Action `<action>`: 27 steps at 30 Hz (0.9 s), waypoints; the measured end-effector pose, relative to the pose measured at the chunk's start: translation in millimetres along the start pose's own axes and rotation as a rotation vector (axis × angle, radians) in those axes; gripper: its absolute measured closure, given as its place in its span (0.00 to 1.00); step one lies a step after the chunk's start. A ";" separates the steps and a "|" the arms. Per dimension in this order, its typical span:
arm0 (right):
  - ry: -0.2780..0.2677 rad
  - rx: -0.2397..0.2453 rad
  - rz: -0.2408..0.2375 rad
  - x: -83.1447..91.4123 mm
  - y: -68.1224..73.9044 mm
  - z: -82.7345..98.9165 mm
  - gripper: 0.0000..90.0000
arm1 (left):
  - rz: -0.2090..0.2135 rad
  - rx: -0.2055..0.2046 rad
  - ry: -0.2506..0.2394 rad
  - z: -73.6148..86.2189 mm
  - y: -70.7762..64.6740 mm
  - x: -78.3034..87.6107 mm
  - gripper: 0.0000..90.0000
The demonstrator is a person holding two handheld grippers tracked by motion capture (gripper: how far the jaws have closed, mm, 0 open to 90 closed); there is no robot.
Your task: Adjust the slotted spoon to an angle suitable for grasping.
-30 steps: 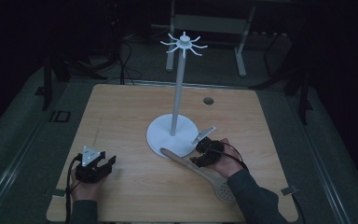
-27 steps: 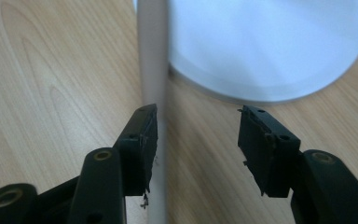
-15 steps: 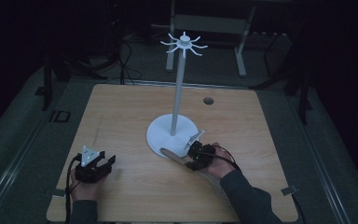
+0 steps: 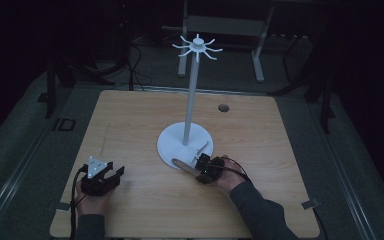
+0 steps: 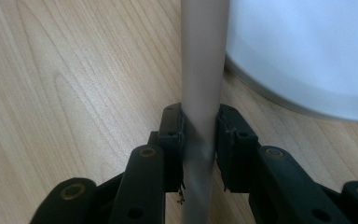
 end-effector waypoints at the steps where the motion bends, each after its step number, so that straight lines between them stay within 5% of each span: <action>1: 0.000 0.000 0.000 0.0 0.0 0.0 0.81 | 0.000 0.000 0.000 0.0 0.0 0.0 0.57; 27: -0.036 -0.005 0.018 4.4 -0.9 -1.5 0.83 | -0.004 -0.002 0.001 -0.2 0.2 -1.3 0.57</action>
Point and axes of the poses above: each handheld gripper's, and its own axes: x roughly backward along the jaws, z roughly out of its underside, y roughly to its left, the point moved 10 cm from there along -x, roughly forward along the jaws, and after that the axes turned 11 degrees about -x, right-handed, at the moved point
